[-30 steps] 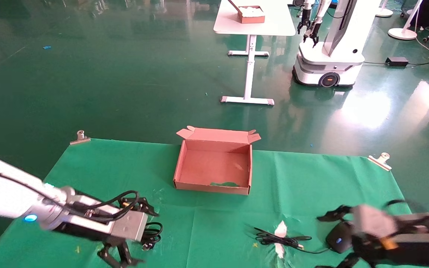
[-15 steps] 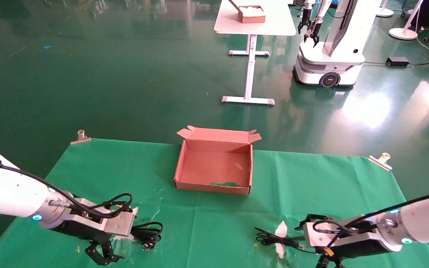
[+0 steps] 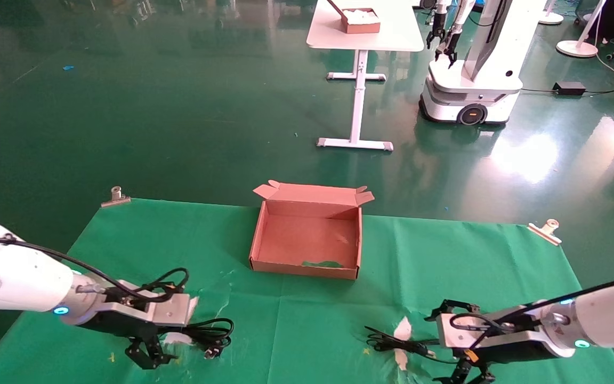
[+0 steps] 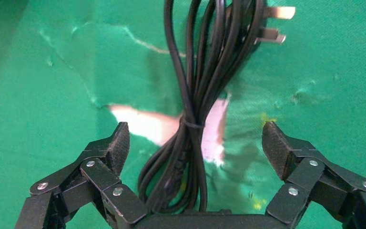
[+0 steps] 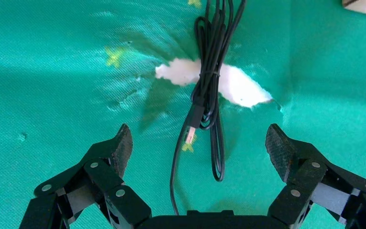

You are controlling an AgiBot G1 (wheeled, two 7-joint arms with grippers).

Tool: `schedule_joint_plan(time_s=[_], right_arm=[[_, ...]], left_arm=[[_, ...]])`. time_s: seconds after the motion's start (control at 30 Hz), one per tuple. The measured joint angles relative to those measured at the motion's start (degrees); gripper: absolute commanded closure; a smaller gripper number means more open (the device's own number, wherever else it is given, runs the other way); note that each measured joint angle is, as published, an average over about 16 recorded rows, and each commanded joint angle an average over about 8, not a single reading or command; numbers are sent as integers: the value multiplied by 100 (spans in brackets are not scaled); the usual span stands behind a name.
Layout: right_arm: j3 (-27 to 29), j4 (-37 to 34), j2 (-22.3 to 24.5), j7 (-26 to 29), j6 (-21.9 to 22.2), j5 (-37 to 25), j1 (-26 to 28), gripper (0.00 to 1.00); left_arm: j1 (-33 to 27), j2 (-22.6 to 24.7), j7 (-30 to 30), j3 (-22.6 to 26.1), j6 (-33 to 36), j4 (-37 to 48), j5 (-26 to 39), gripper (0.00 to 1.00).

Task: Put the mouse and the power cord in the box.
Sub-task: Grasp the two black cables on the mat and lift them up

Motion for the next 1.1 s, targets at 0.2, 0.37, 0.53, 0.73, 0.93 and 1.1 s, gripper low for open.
schedule_joint_plan(time_s=[0.2,0.37,0.53,0.73,0.93,1.1], right_arm=[[12,-67,-12,-87,5,16,5,100],[12,-84,-17,-103,8,14,9,100],[14,-63,-9,-92,1,20,2,100],[16,-45,-4,-84,-3,23,-4,100],[17,-33,-1,-78,-4,26,-6,100],[18,-28,0,-75,-6,28,-8,100]], left_arm=[[-13,89,16,29,-80,155,46,95],[-17,109,21,38,-95,188,61,100],[-11,95,20,35,-81,154,58,100],[-6,79,19,30,-64,123,50,100],[-4,70,18,27,-55,104,44,100],[-2,66,18,24,-50,95,40,100]])
